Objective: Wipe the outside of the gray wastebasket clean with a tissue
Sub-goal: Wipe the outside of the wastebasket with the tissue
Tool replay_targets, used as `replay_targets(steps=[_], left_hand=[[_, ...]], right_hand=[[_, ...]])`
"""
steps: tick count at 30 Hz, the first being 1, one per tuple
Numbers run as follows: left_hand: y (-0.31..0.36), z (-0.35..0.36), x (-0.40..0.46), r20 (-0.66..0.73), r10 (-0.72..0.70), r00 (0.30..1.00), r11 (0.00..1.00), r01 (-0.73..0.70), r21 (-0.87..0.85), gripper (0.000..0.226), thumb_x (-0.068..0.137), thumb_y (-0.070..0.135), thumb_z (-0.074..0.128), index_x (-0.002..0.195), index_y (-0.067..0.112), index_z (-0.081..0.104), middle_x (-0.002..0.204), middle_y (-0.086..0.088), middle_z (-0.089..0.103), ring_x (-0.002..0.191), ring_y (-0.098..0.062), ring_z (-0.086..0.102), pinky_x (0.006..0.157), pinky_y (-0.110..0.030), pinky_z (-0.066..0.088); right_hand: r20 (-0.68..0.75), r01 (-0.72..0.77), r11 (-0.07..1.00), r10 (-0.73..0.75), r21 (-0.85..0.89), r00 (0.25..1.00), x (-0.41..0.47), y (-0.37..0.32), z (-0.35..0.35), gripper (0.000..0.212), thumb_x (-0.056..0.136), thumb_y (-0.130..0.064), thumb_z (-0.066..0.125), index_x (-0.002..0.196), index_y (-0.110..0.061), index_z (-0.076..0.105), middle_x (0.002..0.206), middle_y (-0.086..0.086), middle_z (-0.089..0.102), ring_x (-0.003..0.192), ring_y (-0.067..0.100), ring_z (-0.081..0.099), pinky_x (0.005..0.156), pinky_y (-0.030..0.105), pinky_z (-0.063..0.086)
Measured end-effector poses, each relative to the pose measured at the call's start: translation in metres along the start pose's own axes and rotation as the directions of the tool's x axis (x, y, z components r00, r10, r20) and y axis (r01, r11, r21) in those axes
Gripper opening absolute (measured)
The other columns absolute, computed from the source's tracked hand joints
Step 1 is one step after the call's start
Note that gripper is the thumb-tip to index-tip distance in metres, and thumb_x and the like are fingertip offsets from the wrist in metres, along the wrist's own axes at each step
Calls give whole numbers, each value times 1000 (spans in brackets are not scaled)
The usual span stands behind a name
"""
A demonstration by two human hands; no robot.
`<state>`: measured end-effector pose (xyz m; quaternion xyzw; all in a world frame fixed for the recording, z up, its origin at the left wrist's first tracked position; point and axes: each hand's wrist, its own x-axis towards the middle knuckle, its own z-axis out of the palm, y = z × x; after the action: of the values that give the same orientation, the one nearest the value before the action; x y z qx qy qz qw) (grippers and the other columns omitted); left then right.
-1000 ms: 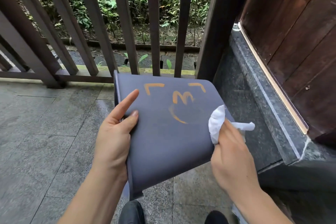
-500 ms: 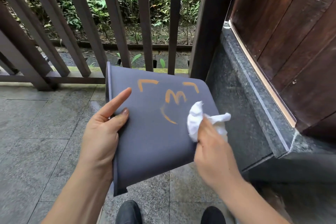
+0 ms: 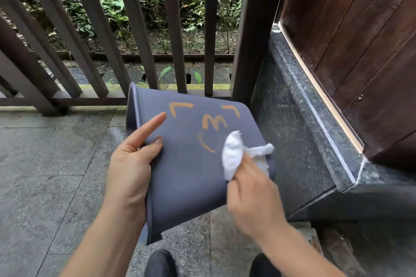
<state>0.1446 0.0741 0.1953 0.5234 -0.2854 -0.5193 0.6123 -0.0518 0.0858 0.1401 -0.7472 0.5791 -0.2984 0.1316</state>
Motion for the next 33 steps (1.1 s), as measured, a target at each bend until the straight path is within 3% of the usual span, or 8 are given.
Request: replay_targets(steps=[4,9,13,15,20,25,29,33], left_hand=[[2,-4,-2,-1,13,1000,1000,-13,-14,49,98,0,58,104,43,82,78,-4,57,69,-19,60,59,-27,60],[-5,3,-2,-4,15,1000,1000,-15,21,54,97,-4,55,98,42,84,79,2,74,67,-14,69,56,-25,59],[-15,14,-2,-34,56,998,990,-51,134,50,97,-1,58,102,42,82,78,-7,54,73,-22,49,67,-34,47],[-19,16,-3,-49,63,997,989,-55,140,47,98,0,59,102,40,83,75,-4,56,70,-20,48,63,-29,46],[-16,13,-4,-57,66,996,994,-60,89,44,101,4,57,102,39,83,76,2,67,65,-9,60,59,-17,53],[-13,14,-8,10,92,996,988,-92,124,44,102,9,57,104,45,81,84,-2,46,79,-20,39,67,-31,38],[-13,10,-16,52,149,987,975,-156,158,43,102,11,57,106,47,80,72,10,52,73,-14,45,58,-17,45],[-16,13,-18,63,169,984,966,-178,188,42,102,13,59,107,49,79,77,2,46,76,-17,39,67,-28,41]], right_hand=[[30,-359,932,358,45,933,22,32,-1,17,91,-12,38,88,-23,51,91,-1,56,93,32,56,69,35,34],[36,-277,957,274,93,961,22,14,9,24,91,-2,42,83,-25,43,77,-6,51,74,17,49,69,33,33],[92,32,975,-54,220,994,7,-31,20,37,85,-2,43,117,-8,61,120,7,63,117,25,55,105,40,40],[101,174,896,-233,408,967,-2,-51,22,56,89,0,45,145,-3,48,147,6,53,143,18,43,120,32,29],[88,343,844,-411,413,907,-2,-44,21,62,88,1,48,149,-1,44,159,8,42,153,16,29,125,32,24],[55,24,975,-37,222,998,12,1,15,44,88,-18,35,125,-11,58,120,-3,59,118,15,50,100,22,36],[115,-478,855,464,199,878,26,41,9,25,97,-10,35,79,-27,42,82,-8,52,81,25,53,60,32,32],[116,-393,902,377,181,919,23,23,12,24,92,-8,32,85,-27,45,87,0,53,86,34,55,73,39,43]])
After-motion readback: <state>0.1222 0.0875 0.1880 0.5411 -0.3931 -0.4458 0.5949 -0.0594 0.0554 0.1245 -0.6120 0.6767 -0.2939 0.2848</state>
